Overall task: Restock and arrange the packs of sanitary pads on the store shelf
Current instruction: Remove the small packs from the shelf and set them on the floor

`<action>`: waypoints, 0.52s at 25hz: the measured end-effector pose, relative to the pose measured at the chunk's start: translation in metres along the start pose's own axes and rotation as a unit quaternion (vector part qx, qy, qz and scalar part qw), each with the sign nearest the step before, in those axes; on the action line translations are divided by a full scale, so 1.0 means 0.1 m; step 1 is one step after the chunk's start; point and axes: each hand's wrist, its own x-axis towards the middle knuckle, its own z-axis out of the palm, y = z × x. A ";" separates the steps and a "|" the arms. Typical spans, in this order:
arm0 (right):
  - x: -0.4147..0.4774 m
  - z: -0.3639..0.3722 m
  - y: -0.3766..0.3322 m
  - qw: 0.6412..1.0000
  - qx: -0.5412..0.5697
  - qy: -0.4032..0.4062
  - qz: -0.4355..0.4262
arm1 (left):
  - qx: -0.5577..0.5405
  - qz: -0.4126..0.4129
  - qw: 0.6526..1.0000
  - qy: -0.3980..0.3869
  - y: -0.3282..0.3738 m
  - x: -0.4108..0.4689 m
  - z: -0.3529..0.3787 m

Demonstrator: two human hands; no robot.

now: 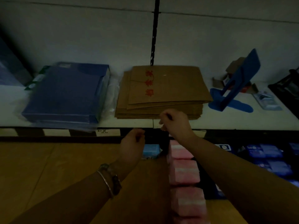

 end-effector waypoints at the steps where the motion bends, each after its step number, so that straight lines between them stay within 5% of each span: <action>1: 0.00 -0.02 -0.06 0.999 0.036 0.012 0.004 | -0.028 -0.010 1.000 0.003 0.06 0.00 -0.04; 13: -0.74 -0.87 -1.48 0.975 0.205 0.076 0.048 | -0.004 -0.029 0.999 -0.023 1.62 -0.80 -1.07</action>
